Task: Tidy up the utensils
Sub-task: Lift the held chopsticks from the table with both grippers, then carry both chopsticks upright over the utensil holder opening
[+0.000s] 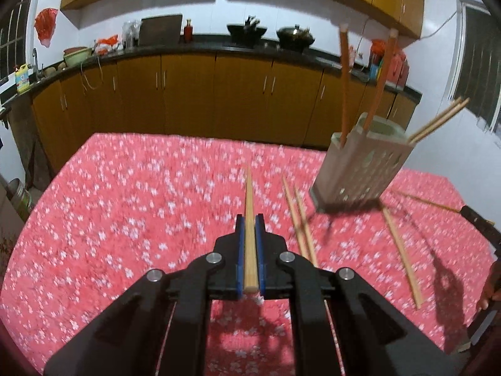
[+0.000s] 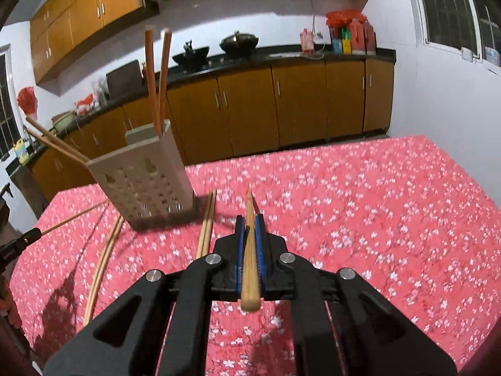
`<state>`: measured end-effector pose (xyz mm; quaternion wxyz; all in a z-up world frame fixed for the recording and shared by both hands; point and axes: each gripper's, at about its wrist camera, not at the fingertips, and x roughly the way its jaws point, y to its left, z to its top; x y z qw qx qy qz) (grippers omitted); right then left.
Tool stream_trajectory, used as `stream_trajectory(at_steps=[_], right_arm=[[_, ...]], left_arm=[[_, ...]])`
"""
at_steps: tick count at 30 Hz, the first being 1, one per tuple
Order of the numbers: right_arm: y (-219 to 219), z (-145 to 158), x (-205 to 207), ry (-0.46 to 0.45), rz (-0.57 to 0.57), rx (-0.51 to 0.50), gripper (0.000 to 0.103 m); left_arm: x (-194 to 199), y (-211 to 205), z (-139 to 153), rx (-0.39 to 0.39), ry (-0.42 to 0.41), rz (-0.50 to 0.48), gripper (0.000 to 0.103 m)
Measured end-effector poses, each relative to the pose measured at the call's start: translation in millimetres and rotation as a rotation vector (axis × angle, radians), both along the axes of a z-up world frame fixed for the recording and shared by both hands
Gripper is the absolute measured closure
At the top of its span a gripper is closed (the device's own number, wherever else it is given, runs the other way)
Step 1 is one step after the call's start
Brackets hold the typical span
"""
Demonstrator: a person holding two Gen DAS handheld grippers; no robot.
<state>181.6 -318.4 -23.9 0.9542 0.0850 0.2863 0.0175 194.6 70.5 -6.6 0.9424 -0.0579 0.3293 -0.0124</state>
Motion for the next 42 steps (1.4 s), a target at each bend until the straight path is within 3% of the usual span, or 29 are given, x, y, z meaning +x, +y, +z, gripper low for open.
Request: stream_trajectory(at_steps=[12,30,42], right_arm=[[0,29,-6,-0.098,-0.010,0.008,0.095],[9,66,-17,-0.188,0.037,0.030,0.096],[32,139,-25,-0.411,0.153,0.151,0.096]], left_arm=[[-16,0,50,-0.023,-0.141,-0.016,0.095],[-33,-8,87,-0.054,-0.228,-0.080,0.095],[-35,-56,142,-0.082,-0.383,-0.190,0.095]])
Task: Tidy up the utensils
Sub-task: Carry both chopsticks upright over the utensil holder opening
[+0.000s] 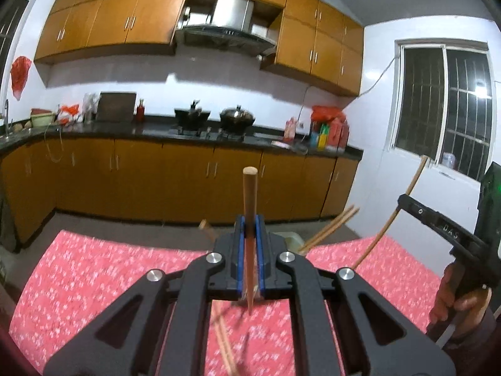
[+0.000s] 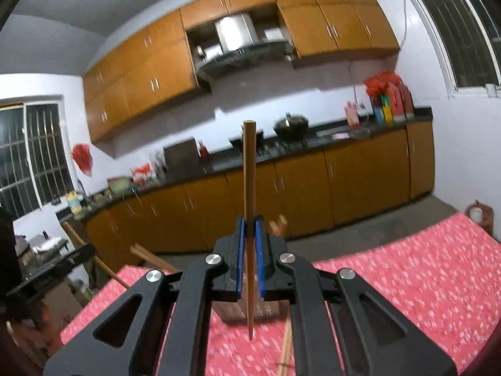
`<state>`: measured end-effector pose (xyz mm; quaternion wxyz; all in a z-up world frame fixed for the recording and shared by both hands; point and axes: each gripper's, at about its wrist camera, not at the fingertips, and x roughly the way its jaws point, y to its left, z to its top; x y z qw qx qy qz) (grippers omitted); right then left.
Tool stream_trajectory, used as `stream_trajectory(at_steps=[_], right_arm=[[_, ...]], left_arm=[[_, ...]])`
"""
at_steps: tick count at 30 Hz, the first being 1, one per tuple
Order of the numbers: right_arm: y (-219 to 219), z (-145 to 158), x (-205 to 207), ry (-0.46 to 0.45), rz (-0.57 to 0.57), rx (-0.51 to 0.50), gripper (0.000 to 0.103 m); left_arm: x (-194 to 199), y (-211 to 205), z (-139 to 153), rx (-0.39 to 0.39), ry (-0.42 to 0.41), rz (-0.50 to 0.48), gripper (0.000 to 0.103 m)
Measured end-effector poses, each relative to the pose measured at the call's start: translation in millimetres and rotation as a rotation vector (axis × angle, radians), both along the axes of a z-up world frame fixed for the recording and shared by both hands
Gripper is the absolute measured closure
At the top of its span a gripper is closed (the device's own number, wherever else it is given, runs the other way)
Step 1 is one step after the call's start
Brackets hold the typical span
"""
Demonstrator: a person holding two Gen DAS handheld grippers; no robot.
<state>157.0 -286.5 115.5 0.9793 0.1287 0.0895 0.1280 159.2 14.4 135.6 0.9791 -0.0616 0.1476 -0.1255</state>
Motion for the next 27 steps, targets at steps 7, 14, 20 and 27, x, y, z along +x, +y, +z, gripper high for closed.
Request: stream_trajectory(at_steps=[7,14,20,27], right_arm=[[13,15,27,-0.114,-0.065,0.025,0.096],[20,9,60,-0.140,-0.120,0.018,0.096],[29,4,69,-0.145,-0.122,-0.008,0.096],[37,-13,73,-0.124,-0.108,-0.036,0.096]], left_arm=[[28,-28,35,-0.025,-0.138,0.056,0.095],[57,-31,35,-0.072,-0.161,0.119,0.095],[67,-31,52,-0.093,-0.218,0.136,0.095],[82,-41,33,-0.071,-0.231,0.157,0.095]])
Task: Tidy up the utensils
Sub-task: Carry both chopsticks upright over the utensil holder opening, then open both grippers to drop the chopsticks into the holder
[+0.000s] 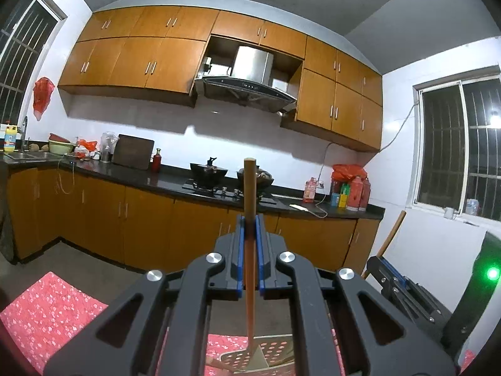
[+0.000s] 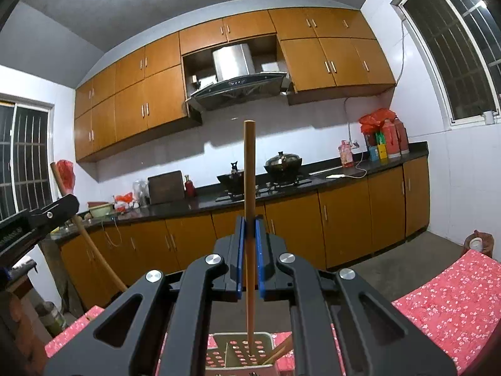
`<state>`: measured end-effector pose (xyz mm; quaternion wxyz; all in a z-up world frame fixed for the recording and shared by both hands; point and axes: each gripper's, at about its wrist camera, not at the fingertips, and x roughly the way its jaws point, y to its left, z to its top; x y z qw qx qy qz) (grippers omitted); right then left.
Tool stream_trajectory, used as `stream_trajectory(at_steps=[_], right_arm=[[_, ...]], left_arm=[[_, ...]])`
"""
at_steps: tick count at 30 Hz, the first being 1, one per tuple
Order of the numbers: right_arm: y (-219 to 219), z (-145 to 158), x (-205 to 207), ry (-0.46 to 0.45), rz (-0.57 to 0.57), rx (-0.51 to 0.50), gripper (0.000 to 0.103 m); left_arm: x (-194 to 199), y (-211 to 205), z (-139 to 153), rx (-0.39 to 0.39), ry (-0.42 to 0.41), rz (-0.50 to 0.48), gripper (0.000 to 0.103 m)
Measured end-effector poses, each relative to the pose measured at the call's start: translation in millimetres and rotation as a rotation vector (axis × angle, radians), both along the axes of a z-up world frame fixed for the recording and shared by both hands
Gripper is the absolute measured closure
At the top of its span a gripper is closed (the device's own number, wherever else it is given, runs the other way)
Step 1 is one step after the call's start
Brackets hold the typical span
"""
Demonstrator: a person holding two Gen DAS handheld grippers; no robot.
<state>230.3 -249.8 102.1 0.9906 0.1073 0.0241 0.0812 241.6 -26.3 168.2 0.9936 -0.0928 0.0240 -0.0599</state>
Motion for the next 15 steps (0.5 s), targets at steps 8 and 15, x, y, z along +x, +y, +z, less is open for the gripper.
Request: stream_trajectory(at_steps=[8,15], right_arm=[[5,-22,2,0.071,0.034,-0.004,0.095],[-4,-14,-8,0.096,0.040,0.015,0.075]], left_arm=[[13,-8,-39,0.017,0.075,-0.032,0.095],[2,0,-41,0.006,0.094,-0.026,0.077]])
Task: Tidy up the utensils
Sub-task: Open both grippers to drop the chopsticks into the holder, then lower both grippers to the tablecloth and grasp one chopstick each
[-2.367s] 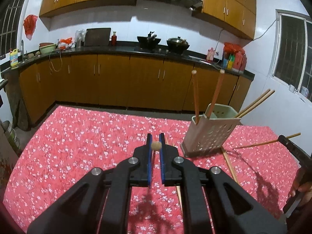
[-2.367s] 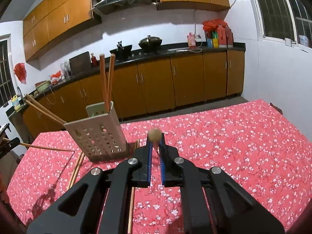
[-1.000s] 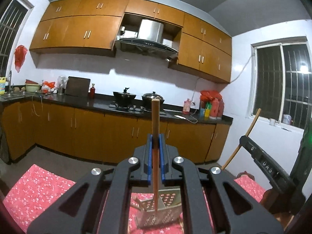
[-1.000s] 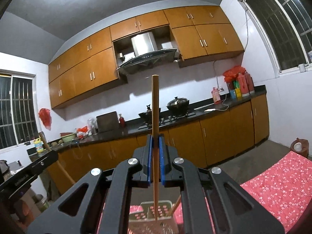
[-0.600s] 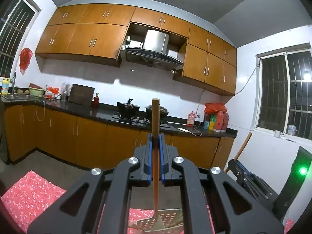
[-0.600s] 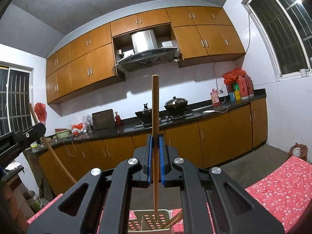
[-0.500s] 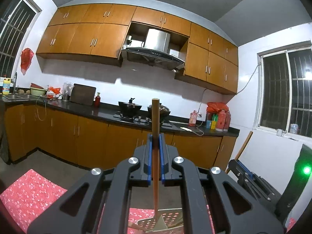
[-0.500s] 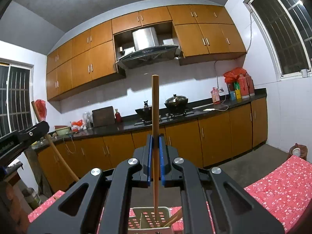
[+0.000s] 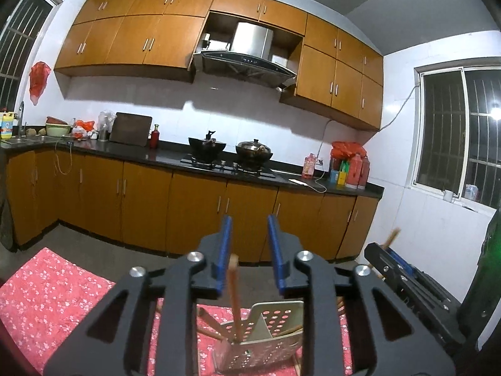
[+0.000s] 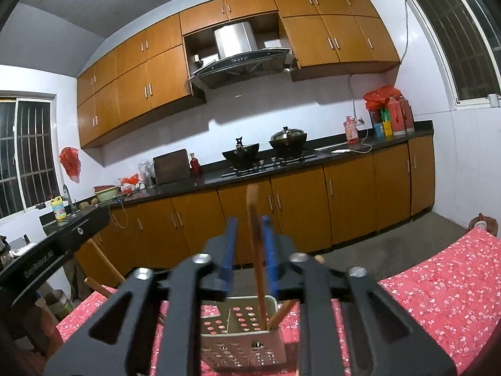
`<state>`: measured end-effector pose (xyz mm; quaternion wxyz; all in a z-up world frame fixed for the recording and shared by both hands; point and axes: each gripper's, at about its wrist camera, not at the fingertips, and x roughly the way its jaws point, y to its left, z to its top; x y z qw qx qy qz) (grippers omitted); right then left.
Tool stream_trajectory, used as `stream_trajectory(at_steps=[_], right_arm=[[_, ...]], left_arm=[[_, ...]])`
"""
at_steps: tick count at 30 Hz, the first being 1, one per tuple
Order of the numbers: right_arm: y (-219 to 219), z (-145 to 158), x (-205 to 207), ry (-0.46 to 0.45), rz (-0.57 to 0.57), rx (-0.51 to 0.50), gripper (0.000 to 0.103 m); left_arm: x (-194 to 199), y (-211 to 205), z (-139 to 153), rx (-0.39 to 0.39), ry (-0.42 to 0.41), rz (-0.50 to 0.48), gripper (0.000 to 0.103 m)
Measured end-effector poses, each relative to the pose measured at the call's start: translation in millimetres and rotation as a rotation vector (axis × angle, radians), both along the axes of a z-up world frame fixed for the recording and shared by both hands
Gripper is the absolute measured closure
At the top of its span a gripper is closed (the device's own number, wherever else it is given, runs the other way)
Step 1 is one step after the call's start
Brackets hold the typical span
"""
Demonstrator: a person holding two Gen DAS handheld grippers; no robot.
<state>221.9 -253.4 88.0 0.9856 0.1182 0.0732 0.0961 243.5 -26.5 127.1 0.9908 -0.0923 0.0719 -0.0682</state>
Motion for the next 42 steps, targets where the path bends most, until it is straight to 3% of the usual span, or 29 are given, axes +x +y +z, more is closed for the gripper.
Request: stream_trajectory(at_steps=[9,12,15,18,22,26,28,32,42], right_arm=[[-34,12,-41,-0.011,-0.038,0.019,0.071],[-47,3,-53,0.032,-0.077,-0.004,0.070],[-59,-22,-54,0.135,-0.109,-0.034,0.070],[-69,-63,-42,0.309,-0.118,-0.051,0.070],[-63,-133,-22,0.577,-0.061,-0.065,0.070],[-43,-175,-16,0.694,0.043,-0.056,0.082],[-30,-185,-18,0.711,0.075,-0.069,0.083],[-14,-197,-20,0.730,0.109,-0.113,0.086],[-10,-203,-18,0.747,0.085,-0.176,0.095]], left_arm=[[-40,32,10,-0.053,0.018,0.018,0.071],[-58,48,7,-0.063,0.031,0.038,0.069],[-75,65,-6,-0.049,0.066,0.079,0.067],[-82,81,-31,-0.025,0.137,0.123,0.066],[-72,93,-89,0.010,0.332,0.124,0.066],[-65,93,-140,0.043,0.496,0.104,0.066],[-64,92,-163,0.033,0.562,0.077,0.066],[-67,84,-186,0.038,0.606,0.042,0.066],[-62,67,-191,0.042,0.647,-0.024,0.066]])
